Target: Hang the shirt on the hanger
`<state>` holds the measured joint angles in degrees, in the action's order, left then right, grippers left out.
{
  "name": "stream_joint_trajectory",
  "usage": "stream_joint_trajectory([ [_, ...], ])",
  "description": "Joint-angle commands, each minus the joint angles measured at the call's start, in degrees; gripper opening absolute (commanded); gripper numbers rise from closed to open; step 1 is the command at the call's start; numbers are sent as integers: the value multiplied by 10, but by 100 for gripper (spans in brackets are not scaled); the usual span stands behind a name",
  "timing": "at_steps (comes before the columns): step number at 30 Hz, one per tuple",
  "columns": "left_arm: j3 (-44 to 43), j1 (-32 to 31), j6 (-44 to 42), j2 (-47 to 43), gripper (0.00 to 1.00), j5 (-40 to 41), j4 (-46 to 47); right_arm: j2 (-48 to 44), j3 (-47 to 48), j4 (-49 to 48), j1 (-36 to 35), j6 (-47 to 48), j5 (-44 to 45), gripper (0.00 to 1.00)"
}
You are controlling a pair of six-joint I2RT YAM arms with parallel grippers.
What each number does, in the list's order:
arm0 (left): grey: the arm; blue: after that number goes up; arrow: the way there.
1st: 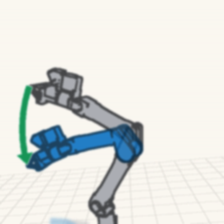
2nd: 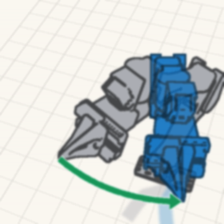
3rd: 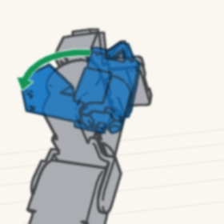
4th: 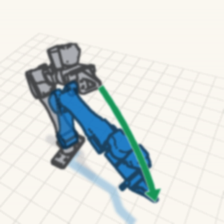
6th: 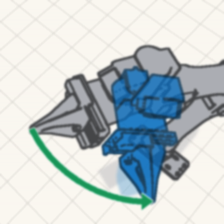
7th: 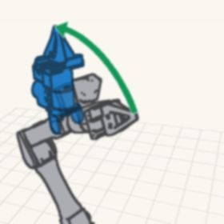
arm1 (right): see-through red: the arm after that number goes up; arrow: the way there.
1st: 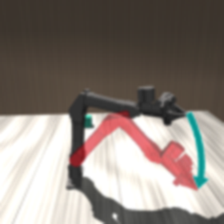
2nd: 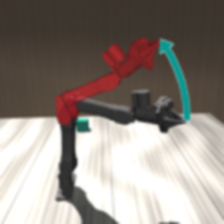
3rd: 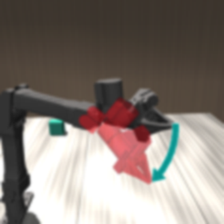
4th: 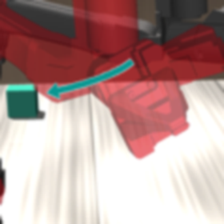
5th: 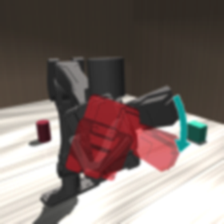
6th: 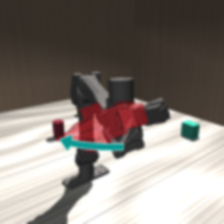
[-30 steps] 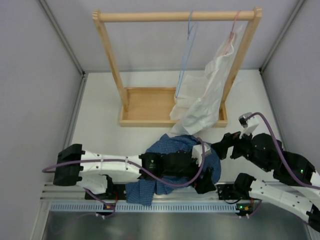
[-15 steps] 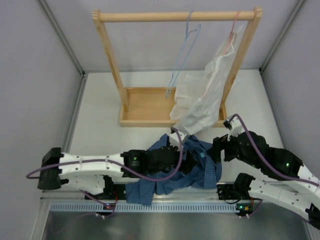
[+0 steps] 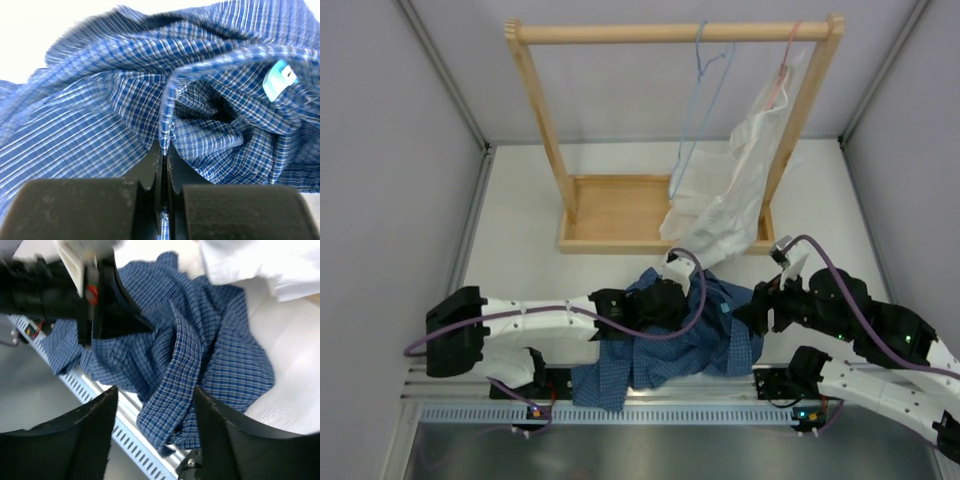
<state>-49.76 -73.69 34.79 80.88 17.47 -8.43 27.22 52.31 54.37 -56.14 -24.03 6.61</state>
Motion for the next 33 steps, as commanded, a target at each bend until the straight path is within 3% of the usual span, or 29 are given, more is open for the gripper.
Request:
stream_joint_trajectory([
  [1,7,0,25,-100,0,73,-10,50,3,-51,-8,14,-89,57],
  [3,5,0,30,-131,0,90,-29,106,14,-33,-11,12,-60,48],
  [6,-3,0,36,-165,0,90,-53,142,33,-31,-33,-9,11,43],
  [14,-10,0,88,-183,0,130,-103,225,75,31,-168,-110,188,43],
  [22,-15,0,129,-244,0,193,-162,271,28,38,-198,-176,205,39],
  [24,-17,0,136,-257,0,214,-175,279,33,25,-199,-167,212,12],
  [25,-18,0,140,-273,0,221,-181,281,53,24,-199,-160,219,1],
  [28,-30,0,110,-316,0,242,-186,288,136,-11,-200,-85,235,0],
  [30,-74,0,47,-371,0,250,-186,294,199,-41,-199,-4,217,0],
  [33,-185,0,-62,-422,0,238,-172,340,429,-68,-199,98,159,0],
])
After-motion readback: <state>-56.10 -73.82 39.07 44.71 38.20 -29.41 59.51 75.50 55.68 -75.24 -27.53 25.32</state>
